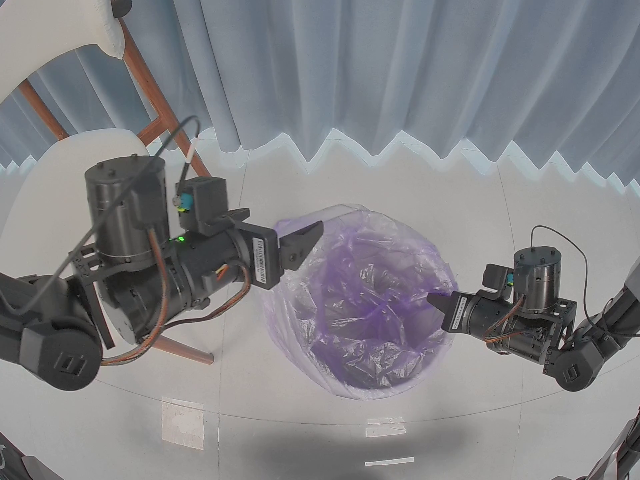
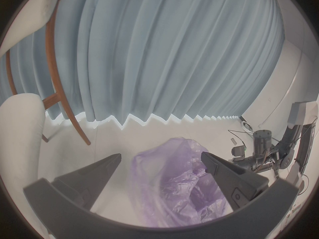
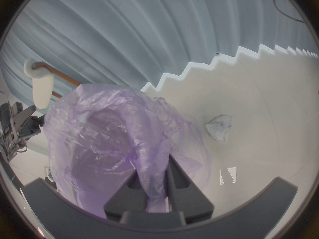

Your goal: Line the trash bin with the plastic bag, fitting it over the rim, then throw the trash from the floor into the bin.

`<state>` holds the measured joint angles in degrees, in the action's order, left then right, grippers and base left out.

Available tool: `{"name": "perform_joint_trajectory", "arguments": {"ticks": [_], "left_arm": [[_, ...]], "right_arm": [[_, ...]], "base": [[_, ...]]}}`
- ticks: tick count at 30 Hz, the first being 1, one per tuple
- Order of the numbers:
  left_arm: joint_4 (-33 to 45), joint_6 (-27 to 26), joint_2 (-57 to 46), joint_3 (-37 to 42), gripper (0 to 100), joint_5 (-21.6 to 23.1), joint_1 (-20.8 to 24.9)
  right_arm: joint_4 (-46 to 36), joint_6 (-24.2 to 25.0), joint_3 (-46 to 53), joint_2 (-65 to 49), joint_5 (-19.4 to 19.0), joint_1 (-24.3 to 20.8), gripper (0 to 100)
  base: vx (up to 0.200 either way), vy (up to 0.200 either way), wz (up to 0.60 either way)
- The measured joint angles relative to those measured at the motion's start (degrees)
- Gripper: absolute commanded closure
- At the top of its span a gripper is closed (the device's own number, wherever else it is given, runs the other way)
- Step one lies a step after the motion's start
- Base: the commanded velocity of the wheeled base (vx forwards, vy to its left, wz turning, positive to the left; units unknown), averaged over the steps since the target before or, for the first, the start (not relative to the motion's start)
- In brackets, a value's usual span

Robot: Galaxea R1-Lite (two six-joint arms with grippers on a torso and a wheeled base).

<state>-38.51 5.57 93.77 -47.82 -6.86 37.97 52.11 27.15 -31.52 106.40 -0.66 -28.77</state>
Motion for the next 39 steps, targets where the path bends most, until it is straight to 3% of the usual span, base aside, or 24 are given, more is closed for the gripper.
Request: {"name": "perform_joint_trajectory", "arguments": {"ticks": [6,11,15,24,31,32,39], "left_arm": [[0.24,1.46,-4.16,5.66,0,0.17,-4.40],[0.15,3.46,-5.21,8.91,0,0.71,-6.61],[0.15,10.05,-5.07,9.76,0,3.63,-7.16],[0.22,31.62,-4.47,10.07,0,13.81,-7.35],[0.30,33.35,-4.17,10.23,0,15.02,-6.97],[0.28,33.32,-4.08,10.18,100,14.96,-6.94],[0.04,33.35,-3.30,10.46,100,14.45,-7.08]], "right_arm": [[2.00,3.83,1.79,-1.63,-0.90,2.04,100],[3.33,7.06,2.40,-3.73,-4.29,2.67,100],[3.41,9.12,3.11,-5.55,-6.67,2.82,100],[3.39,11.01,6.41,-9.44,-11.41,3.36,100],[3.28,11.34,7.52,-11.14,-12.39,3.67,100],[3.23,11.33,7.58,-11.23,-12.39,3.67,100],[3.33,11.39,7.63,-11.67,-12.36,3.67,100]], "base": [[0.000,0.000,0.00],[0.000,0.000,0.00],[0.000,0.000,0.00],[0.000,0.000,0.00],[0.000,0.000,0.00],[0.000,0.000,0.00],[0.000,0.000,0.00]]}}
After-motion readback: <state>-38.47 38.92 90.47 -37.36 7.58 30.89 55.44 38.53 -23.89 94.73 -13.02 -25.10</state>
